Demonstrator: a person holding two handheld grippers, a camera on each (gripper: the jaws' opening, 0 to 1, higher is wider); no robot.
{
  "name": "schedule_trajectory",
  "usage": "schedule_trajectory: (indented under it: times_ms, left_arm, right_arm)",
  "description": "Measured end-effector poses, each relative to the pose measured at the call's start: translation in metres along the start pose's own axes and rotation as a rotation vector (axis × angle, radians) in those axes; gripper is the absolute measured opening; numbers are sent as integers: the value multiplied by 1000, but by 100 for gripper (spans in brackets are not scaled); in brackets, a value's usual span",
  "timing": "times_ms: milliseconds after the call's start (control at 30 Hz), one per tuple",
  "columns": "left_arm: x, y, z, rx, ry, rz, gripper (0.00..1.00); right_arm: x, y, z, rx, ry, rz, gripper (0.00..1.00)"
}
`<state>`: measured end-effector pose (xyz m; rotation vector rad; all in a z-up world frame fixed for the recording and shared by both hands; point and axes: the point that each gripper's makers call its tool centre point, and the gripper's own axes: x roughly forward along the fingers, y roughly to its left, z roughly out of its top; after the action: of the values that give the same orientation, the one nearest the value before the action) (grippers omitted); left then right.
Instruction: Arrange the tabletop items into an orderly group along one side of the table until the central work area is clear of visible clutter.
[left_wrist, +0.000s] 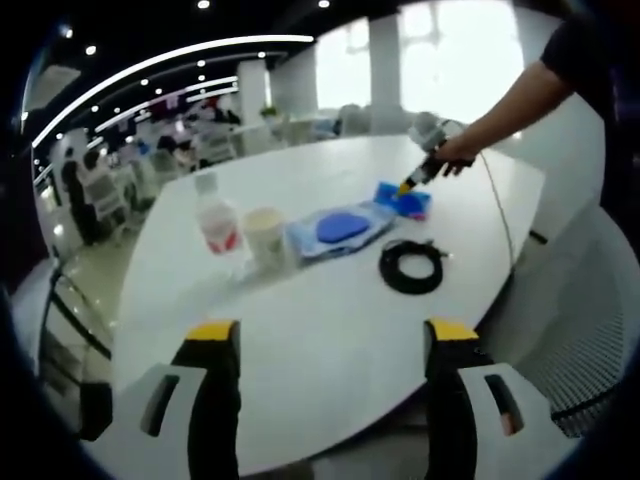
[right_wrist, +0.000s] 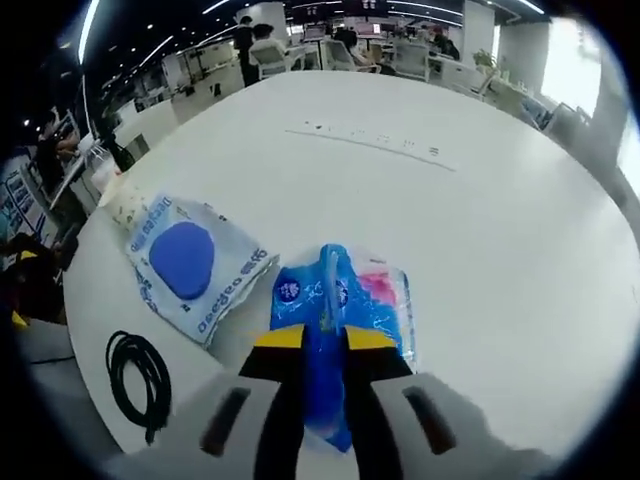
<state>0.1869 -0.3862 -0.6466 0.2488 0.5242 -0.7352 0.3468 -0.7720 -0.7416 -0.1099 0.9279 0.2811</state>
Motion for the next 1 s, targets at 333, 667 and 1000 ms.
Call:
schedule_trajectory:
  times_ms: [333, 667, 1000]
  left_arm:
    - [-1, 1, 1, -5, -6, 6, 72]
    - [-1, 1, 2, -5, -13, 1, 71]
    - [-2, 0, 4, -3, -23, -1, 71]
  right_arm:
    - [-10, 12, -7, -66, 24, 0, 0]
    - [-29, 22, -2, -178, 11, 18, 0]
    - [-43, 25, 10, -382, -3, 60, 0]
